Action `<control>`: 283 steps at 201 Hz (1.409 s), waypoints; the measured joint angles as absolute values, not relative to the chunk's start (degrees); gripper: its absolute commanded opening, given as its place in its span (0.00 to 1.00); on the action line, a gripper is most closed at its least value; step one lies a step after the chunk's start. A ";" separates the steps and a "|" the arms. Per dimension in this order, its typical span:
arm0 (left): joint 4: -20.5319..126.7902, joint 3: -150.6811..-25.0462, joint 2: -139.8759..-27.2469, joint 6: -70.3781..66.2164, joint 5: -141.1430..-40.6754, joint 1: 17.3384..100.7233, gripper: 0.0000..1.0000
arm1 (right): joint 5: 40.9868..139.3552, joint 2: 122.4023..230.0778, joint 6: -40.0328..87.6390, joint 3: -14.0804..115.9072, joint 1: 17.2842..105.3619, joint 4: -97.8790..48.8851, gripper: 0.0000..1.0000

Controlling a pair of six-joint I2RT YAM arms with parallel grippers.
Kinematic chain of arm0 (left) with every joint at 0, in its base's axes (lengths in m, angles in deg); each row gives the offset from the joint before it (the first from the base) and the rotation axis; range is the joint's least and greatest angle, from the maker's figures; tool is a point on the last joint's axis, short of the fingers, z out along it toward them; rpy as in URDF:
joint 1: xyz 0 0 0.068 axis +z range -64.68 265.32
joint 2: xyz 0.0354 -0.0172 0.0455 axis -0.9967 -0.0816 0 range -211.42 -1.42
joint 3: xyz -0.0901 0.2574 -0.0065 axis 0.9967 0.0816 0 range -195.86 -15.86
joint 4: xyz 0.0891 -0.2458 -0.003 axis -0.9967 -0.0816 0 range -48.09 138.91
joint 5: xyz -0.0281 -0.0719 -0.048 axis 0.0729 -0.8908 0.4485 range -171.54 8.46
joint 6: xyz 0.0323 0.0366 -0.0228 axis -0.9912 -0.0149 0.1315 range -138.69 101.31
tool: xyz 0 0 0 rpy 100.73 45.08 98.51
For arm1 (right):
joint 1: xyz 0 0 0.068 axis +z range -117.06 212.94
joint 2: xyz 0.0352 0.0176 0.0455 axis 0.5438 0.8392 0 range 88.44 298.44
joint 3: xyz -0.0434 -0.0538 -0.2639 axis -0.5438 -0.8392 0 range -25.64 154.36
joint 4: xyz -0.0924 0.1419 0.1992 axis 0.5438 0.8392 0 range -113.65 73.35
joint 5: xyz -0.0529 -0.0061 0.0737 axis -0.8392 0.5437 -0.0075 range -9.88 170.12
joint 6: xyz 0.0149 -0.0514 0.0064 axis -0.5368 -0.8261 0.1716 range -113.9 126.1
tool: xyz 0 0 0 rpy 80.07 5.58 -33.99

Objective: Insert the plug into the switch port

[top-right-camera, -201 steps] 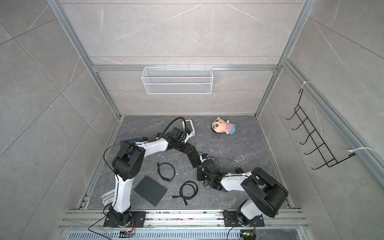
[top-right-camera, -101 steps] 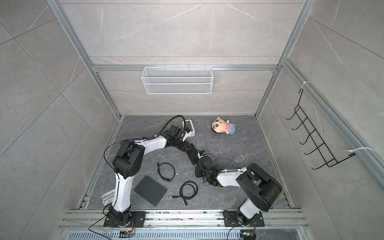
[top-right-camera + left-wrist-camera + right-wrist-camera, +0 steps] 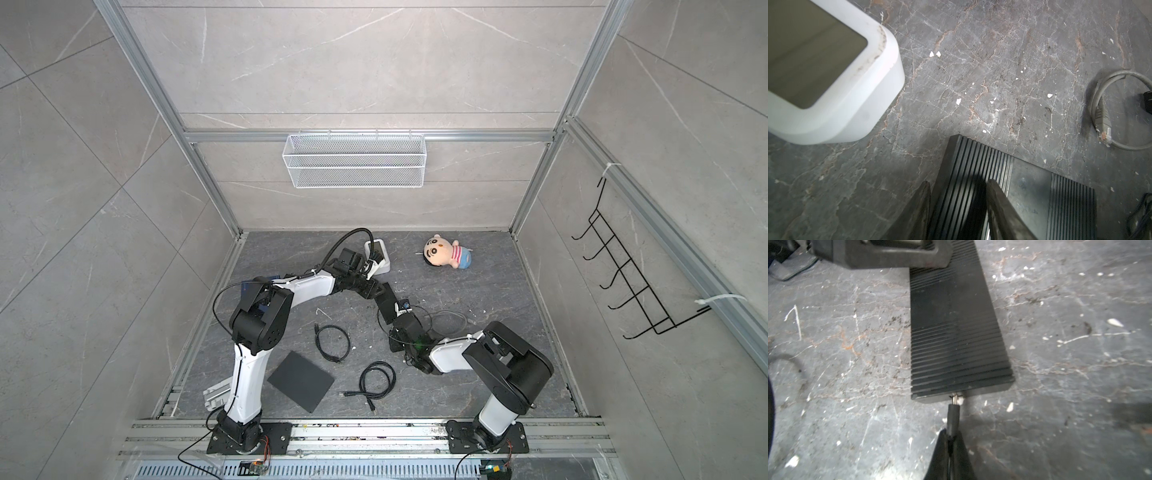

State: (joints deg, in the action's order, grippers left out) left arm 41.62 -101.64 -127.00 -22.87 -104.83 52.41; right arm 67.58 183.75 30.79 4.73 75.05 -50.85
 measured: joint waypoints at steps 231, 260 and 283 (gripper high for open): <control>24.35 -96.55 -120.18 -11.49 -111.23 54.88 0.52 | 88.54 168.05 15.38 12.60 71.16 -18.17 0.35; 22.17 -97.99 -120.18 -11.46 -110.36 55.15 0.54 | 88.09 166.54 15.38 13.39 71.09 -14.78 0.34; 20.55 -99.48 -120.18 -11.42 -110.03 55.37 0.57 | 87.12 164.07 15.43 15.00 70.26 -10.52 0.33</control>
State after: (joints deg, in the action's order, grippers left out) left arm 20.55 -99.48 -120.18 -11.42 -110.03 55.37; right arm 87.12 164.07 15.43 15.00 70.26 -10.52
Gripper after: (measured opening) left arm 0.556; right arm 0.340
